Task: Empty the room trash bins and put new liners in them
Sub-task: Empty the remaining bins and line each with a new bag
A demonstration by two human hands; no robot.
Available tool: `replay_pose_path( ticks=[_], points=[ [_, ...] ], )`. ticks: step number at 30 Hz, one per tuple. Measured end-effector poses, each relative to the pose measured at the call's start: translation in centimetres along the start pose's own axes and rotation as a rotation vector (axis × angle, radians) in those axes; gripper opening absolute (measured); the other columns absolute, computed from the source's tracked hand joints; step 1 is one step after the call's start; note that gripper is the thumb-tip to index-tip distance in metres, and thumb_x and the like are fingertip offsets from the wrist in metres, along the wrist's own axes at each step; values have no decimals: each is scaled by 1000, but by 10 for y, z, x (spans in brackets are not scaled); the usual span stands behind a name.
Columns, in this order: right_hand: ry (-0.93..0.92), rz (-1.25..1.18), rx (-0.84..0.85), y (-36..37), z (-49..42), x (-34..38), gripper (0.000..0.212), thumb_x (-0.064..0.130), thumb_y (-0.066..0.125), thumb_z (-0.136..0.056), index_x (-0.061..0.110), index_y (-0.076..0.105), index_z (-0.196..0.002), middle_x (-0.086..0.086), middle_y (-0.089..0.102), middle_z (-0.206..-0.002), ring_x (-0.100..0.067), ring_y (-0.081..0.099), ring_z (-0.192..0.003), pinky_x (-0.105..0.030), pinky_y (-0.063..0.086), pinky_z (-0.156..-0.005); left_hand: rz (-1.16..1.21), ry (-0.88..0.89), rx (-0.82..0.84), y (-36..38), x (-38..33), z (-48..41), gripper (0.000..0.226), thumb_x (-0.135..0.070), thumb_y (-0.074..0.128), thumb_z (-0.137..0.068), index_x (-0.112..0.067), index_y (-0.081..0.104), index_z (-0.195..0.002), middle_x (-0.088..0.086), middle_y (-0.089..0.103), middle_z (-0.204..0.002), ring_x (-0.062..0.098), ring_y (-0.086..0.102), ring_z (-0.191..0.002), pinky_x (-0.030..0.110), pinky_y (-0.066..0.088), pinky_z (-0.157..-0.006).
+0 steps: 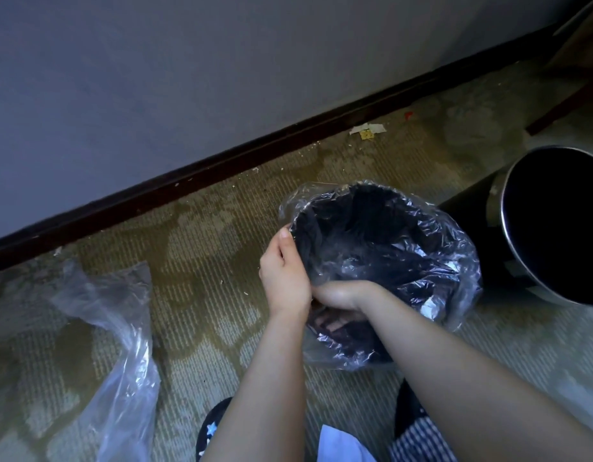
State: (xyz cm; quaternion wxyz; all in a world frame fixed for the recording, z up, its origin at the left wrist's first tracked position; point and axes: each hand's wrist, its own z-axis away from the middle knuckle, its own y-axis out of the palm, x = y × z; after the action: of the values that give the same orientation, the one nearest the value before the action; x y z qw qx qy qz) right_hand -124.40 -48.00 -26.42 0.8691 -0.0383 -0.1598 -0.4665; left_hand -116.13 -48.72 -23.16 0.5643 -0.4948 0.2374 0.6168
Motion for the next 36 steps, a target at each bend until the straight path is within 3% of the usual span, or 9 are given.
replay_pose_path(
  ticks=[5,7,12,15,17,21,25,29,36],
  points=[
    [70,4,-36,8,-19,-11,32,25,29,-99,18,43,-70,1,44,-68,-10,38,-55,-19,32,-48,-11,6,4,-1,2,1,46,-30,35,-102,7,60,-109,25,62,-111,35,54,-111,44,43,-95],
    [69,25,-68,8,-24,-12,32,28,30,-100,17,46,-74,-2,50,-74,-10,42,-55,-19,36,-50,-2,2,10,-1,2,0,44,-31,35,-102,2,63,-110,20,65,-109,32,57,-110,41,44,-94],
    [-259,-269,-378,-9,-27,-4,29,7,24,-102,7,49,-87,-11,52,-66,-7,54,-35,-20,47,-40,-11,3,3,-2,2,-1,42,-30,35,-102,-1,64,-110,21,66,-105,34,58,-105,39,46,-87],
    [-319,-61,-628,-31,-20,-9,31,5,32,-98,14,56,-80,-14,59,-79,-17,63,-61,-32,55,-64,-14,13,12,-2,1,0,43,-29,35,-102,2,63,-109,22,64,-106,36,56,-105,37,45,-82],
    [-207,180,-681,-44,-24,-19,29,10,37,-96,13,66,-96,-15,63,-101,-29,61,-95,-35,48,-88,-14,10,14,-3,0,0,44,-29,35,-102,7,59,-109,26,60,-110,39,54,-107,40,44,-88],
    [-29,355,-541,-49,-43,-43,37,17,37,-100,8,53,-132,-18,47,-141,-32,45,-128,-27,36,-100,-9,2,21,-2,0,1,44,-29,34,-102,6,59,-112,23,61,-114,35,54,-111,37,42,-93],
    [63,438,-352,-48,-52,-46,49,17,40,-101,14,28,-149,-12,27,-155,-27,34,-138,-24,30,-106,-8,-7,28,-2,-1,1,44,-30,34,-102,3,60,-115,19,63,-116,30,56,-112,35,42,-93],
    [45,560,-376,-50,-37,-39,40,20,43,-98,9,50,-135,-14,48,-142,-27,48,-126,-26,38,-98,-16,-29,41,-4,-1,-1,41,-31,33,-102,-10,60,-124,0,64,-116,15,55,-113,21,36,-93],
    [-296,331,-548,-62,48,-32,26,15,46,-95,11,63,-114,-11,66,-103,-27,62,-101,-29,46,-87,-186,-86,97,-11,-11,8,45,-31,28,-104,-8,46,-137,11,49,-139,26,41,-131,31,28,-107]
  ],
)
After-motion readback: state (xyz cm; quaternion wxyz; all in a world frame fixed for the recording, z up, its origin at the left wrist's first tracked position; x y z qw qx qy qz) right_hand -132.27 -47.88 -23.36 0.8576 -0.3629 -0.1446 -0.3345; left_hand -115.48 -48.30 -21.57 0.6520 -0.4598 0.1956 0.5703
